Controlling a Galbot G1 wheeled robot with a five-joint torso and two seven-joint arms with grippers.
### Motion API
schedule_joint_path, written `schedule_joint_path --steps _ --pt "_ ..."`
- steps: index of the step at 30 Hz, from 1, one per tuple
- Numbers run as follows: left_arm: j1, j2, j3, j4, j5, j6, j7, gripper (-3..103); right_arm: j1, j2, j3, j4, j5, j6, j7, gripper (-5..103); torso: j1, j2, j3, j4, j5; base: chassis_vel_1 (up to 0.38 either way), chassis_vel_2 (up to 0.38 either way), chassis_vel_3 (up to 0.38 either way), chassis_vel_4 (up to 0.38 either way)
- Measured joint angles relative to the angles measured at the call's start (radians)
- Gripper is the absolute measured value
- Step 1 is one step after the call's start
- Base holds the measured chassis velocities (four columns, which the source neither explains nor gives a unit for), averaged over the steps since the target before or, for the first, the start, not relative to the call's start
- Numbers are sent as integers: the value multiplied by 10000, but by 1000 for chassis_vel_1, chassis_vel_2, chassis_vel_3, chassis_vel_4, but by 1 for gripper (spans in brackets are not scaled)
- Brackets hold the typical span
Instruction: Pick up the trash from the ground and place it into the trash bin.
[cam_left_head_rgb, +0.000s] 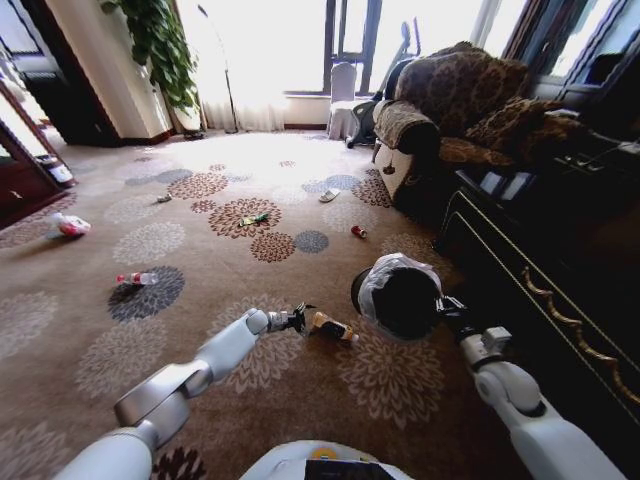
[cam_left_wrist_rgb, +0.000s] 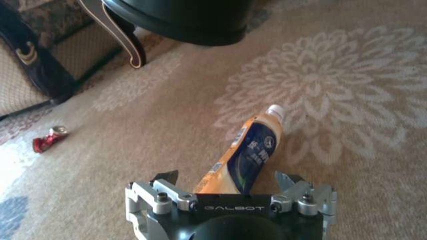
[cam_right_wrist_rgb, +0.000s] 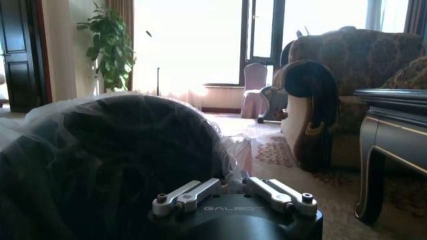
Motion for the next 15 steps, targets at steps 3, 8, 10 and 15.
schedule_joint_path --steps 3,8,10,15 --pt "16 -51 73 103 -1 -13 -76 99 132 -67 -179 -43 10 -10 2 0 -1 0 -1 -6 -1 -20 6 14 -19" --pt "187 -57 39 85 -39 -17 -309 99 289 -177 -398 -87 26 -16 2 0 -2 0 -1 -1 -1 -95 61 63 -84" --pt "246 -77 37 72 -39 -12 -330 99 276 -243 -418 -52 43 -21 0 0 -3 1 -1 -2 -1 -129 142 159 -137" --pt "305 -119 122 92 -57 1 -309 99 269 -298 -463 16 27 -50 3 0 -1 0 0 -3 -1 -200 186 201 -190"
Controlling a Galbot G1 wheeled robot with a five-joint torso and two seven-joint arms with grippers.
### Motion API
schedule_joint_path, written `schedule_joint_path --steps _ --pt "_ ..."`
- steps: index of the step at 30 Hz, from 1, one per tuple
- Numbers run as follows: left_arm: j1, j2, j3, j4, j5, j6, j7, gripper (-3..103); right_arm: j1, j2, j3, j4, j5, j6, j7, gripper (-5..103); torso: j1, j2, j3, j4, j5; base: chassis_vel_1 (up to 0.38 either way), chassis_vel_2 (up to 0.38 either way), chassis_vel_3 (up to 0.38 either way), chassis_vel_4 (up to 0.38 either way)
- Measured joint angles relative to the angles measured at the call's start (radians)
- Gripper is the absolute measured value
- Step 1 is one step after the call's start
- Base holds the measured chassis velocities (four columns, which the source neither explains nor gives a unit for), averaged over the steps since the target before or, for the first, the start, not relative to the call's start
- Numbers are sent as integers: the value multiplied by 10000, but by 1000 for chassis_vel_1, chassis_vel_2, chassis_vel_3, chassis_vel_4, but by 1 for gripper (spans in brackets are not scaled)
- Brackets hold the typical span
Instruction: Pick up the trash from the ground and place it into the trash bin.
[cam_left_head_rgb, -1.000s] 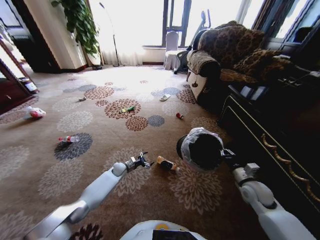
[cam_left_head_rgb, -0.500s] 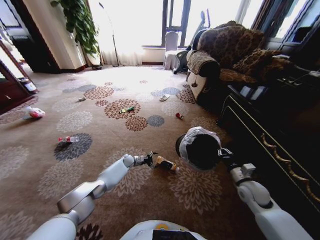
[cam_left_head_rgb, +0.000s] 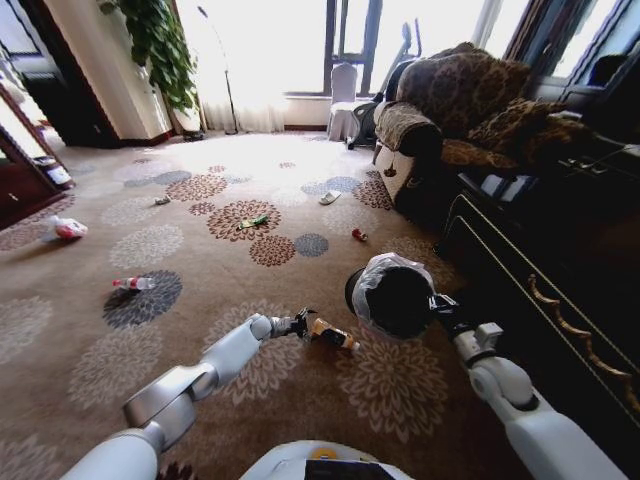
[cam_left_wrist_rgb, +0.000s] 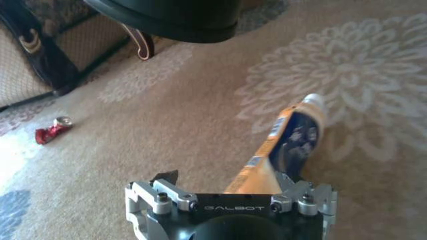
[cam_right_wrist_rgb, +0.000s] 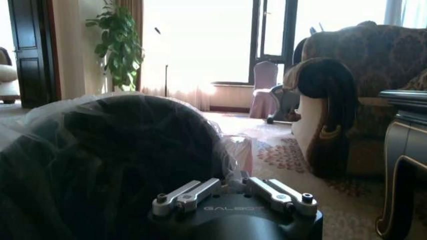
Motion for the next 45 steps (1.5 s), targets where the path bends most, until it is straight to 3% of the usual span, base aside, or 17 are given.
schedule_joint_path --steps 8,15,18,20,21,23,26,27,29,30,32,33,36,38,39,45 --pt "106 -222 326 -31 59 135 1225 99 -234 -275 49 372 -158 -289 -1 0 7 -1 4 2 0 -135 131 143 -118" --pt "-33 -950 180 1235 338 109 1072 96 -262 -444 144 394 -56 -366 -2 0 -5 1 -3 -4 0 17 -28 -31 14" --pt "-196 -1348 69 2038 560 82 591 80 -418 -432 252 390 -9 -315 -2 0 -1 0 0 1 2 0 0 0 0" --pt "-208 -1382 41 2099 591 79 532 80 -463 -424 285 389 -8 -291 -2 0 1 0 1 2 3 0 0 0 0" --pt "-203 -1380 -5 2057 584 71 485 74 -546 -414 360 386 -7 -248 -2 0 2 0 1 1 3 0 0 0 0" --pt "-137 -1236 -20 1695 532 60 448 69 -595 -411 415 385 -7 -219 1 0 2 0 1 -1 2 0 0 0 0" --pt "198 -603 84 116 357 46 424 52 -538 -377 435 340 -15 -71 -2 0 0 0 0 -1 -1 0 0 0 0" --pt "263 -469 99 -195 351 21 429 57 -496 -360 425 325 -18 -16 2 0 0 1 0 0 0 0 0 0 0" --pt "317 -354 109 -445 349 -18 430 57 -456 -344 412 323 -18 0 4 0 0 1 0 1 0 0 0 0 0" --pt "393 -204 121 -786 360 -112 428 68 -406 -326 384 338 8 -62 2 0 0 1 0 4 -1 0 0 0 0" --pt "412 -150 122 -888 407 -181 413 74 -399 -323 360 355 33 -116 -3 0 0 0 0 4 0 0 0 0 0" --pt "412 -140 121 -897 454 -224 377 74 -398 -321 346 365 40 -143 -3 0 0 1 0 4 1 0 0 0 0" --pt "302 -321 117 -489 646 -525 119 89 -408 -316 324 385 43 -147 0 0 0 1 0 0 -1 0 0 0 0" --pt "247 -413 118 -298 729 -604 11 89 -420 -316 322 398 43 -147 -2 0 0 1 0 -1 0 0 0 0 0" --pt "175 -537 140 -51 849 -671 -129 97 -436 -318 323 410 44 -146 -2 0 0 1 0 -2 1 0 0 0 0" --pt "21 -758 300 433 1115 -809 -417 100 -529 -337 347 454 48 -133 -1 0 -1 1 -1 -1 0 -46 53 47 -49"
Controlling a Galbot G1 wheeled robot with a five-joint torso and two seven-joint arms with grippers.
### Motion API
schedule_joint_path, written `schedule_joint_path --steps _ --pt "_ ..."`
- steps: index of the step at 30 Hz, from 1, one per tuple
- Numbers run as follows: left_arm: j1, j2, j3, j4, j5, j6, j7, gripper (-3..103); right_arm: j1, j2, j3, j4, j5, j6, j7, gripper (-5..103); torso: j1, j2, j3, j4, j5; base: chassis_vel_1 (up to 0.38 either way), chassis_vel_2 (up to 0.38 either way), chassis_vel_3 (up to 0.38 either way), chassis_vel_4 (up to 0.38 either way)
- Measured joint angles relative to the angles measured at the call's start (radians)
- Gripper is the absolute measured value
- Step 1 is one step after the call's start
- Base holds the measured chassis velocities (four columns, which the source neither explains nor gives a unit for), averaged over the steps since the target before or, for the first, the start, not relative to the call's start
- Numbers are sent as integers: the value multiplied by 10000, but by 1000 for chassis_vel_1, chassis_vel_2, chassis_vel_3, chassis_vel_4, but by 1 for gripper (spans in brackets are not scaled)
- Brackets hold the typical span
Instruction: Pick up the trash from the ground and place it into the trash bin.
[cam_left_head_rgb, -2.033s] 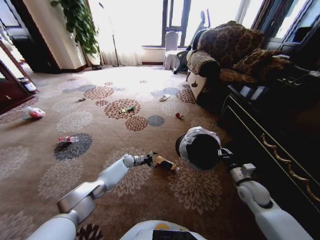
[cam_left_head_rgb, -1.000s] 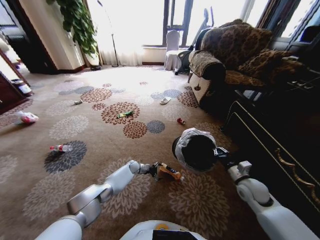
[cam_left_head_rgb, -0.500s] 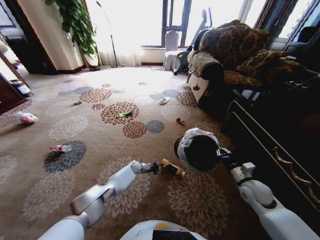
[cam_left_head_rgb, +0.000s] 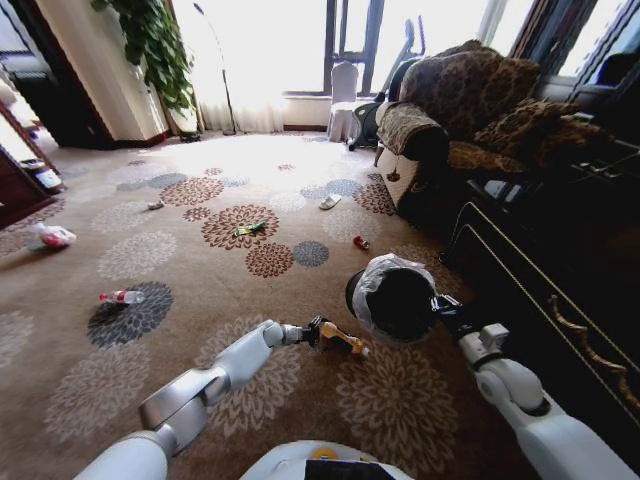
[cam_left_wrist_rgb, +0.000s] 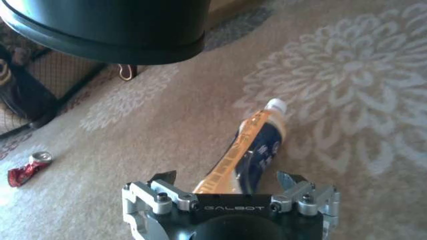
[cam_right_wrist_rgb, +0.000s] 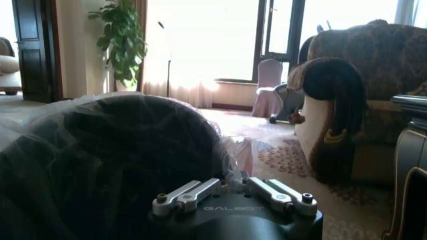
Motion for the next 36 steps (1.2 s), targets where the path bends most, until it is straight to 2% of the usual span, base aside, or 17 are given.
schedule_joint_path --steps 4,9,11,15,17,20,23,26,27,29,31,36 --pt "-99 -75 64 180 -21 -34 -36 100 -31 12 12 35 3 -19 0 0 1 0 0 1 0 -110 122 126 -122" --pt "-399 -467 328 1052 -582 -104 -59 100 -101 -7 18 79 -38 -36 6 0 9 -1 5 5 1 -87 98 94 -73" --pt "-523 -886 490 1574 -1082 -212 -24 100 -126 0 18 138 -55 -45 1 0 6 -1 4 5 5 -5 35 13 -11" --pt "-529 -1378 553 1962 -1177 -186 13 100 -143 61 18 146 -45 -66 1 0 -1 0 -1 -2 0 0 0 0 0" --pt "-541 -1722 549 2237 -1172 87 69 100 -213 107 46 146 -24 -79 1 0 -1 0 0 -5 -1 0 0 0 0" --pt "-612 -1846 479 2456 -1127 350 139 102 -262 109 103 149 5 -79 4 0 0 0 0 -1 1 0 0 0 0" --pt "-743 -2018 172 2872 -877 641 354 97 -322 111 169 154 42 -75 3 0 0 -1 1 4 2 0 0 0 0" --pt "-775 -2193 -346 3180 -463 925 784 85 -424 157 266 159 81 -25 3 0 -1 1 -2 3 0 0 0 0 0" --pt "-775 -2193 -346 3180 -463 925 784 85 -424 157 266 159 81 -25 3 0 -1 1 -2 3 0 0 0 0 0" --pt "-634 -2182 -504 3067 -311 966 1081 75 -494 183 305 159 83 7 2 0 -1 1 -2 0 0 0 0 0 0" --pt "-554 -2154 -526 2968 -270 972 1182 75 -512 185 314 159 83 13 2 0 0 1 -2 0 -3 0 0 0 0" --pt "-186 -1972 -540 2515 -187 971 1340 61 -506 145 326 145 135 30 0 0 -2 2 -3 3 -2 0 0 0 0"
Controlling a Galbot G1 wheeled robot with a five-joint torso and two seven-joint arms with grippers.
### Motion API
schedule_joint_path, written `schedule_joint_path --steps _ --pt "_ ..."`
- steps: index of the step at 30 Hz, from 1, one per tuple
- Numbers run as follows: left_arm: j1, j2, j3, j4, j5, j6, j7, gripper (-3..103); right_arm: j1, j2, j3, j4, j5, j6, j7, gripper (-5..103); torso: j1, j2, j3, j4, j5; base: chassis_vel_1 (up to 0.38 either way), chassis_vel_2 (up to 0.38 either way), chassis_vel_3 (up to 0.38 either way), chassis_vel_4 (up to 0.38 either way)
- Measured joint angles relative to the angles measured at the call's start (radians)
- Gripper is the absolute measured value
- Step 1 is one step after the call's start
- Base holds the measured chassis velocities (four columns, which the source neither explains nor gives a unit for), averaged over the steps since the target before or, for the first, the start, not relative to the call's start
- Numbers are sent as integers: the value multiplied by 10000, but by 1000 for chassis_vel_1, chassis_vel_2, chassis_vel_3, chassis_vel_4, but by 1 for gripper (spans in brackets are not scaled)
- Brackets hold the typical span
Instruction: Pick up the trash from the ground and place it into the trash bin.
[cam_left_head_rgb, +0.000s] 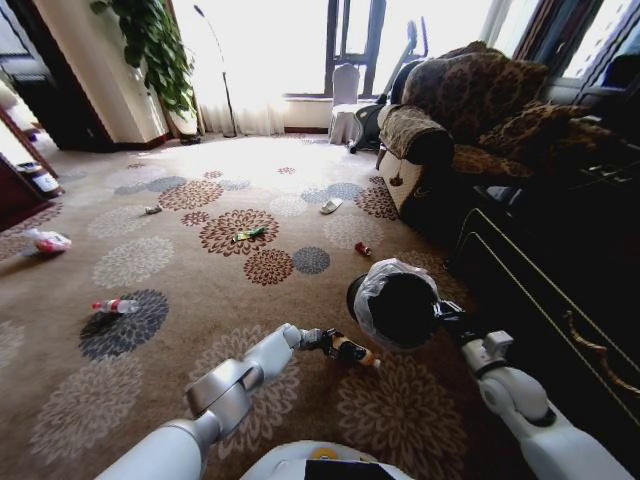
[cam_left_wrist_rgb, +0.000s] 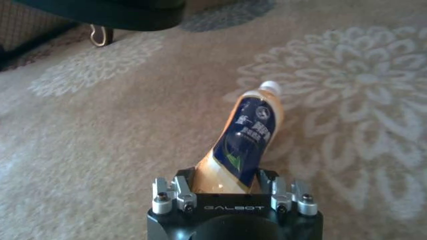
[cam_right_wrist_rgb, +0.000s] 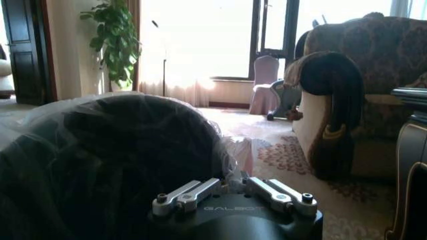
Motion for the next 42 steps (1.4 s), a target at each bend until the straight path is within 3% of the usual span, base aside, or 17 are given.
schedule_joint_path --steps 9,11,16,18,19,21,24,25,27,30,35,38,40,42 --pt "498 302 20 -564 -310 -1 446 42 126 27 -30 -82 150 131 -1 0 1 1 1 -1 1 0 0 0 0" --pt "701 535 46 -894 -471 -212 586 35 222 50 -59 -153 160 180 0 0 2 1 3 -3 -2 0 0 0 0" --pt "1098 993 -63 -1762 -784 -354 842 31 500 245 -118 -349 118 204 1 0 5 -3 8 -4 3 0 0 0 0" --pt "1540 1611 29 -2915 -1799 -25 1028 26 675 425 -186 -554 26 283 0 0 7 -7 12 -3 4 0 0 0 0" --pt "1540 1611 29 -2915 -1799 -25 1028 26 675 425 -186 -554 26 283 0 0 7 -7 12 -3 4 0 0 0 0" --pt "2134 2309 96 -4338 -2965 475 1034 22 879 594 -314 -829 -148 411 0 0 7 -7 10 0 7 0 0 0 0" --pt "2614 2694 -24 -5101 -3519 781 1008 22 1099 705 -423 -1068 -273 517 -2 0 7 -7 9 -2 -6 0 0 0 0" --pt "3177 3087 -276 -5958 -4162 1102 886 22 1334 795 -532 -1314 -381 632 0 0 6 -7 7 -2 7 0 0 0 0" --pt "3482 3295 -429 -6435 -4532 1303 829 22 1470 832 -605 -1459 -436 707 1 0 6 -7 7 -2 4 0 0 0 0" --pt "4545 4142 -1113 -8092 -5864 1840 650 22 1954 980 -773 -1976 -601 967 -2 0 4 -6 5 4 8 0 0 0 0" --pt "4959 4560 -1202 -8930 -7018 2076 519 22 2050 1192 -647 -2345 -743 1390 -3 0 4 -6 5 3 0 0 0 0 0" --pt "5535 5137 -1131 -10326 -8403 2578 183 22 2322 1458 -639 -2868 -982 1753 8 0 4 -5 4 -19 -6 0 0 0 0" --pt "5710 5235 -1193 -10619 -8613 2668 128 22 2459 1502 -702 -2952 -1016 1768 7 0 4 -5 5 -13 4 0 0 0 0" --pt "6545 5602 -1579 -11819 -9579 3058 -87 22 2962 1647 -1013 -3172 -1132 1810 8 0 4 -4 4 0 1 0 0 0 0"
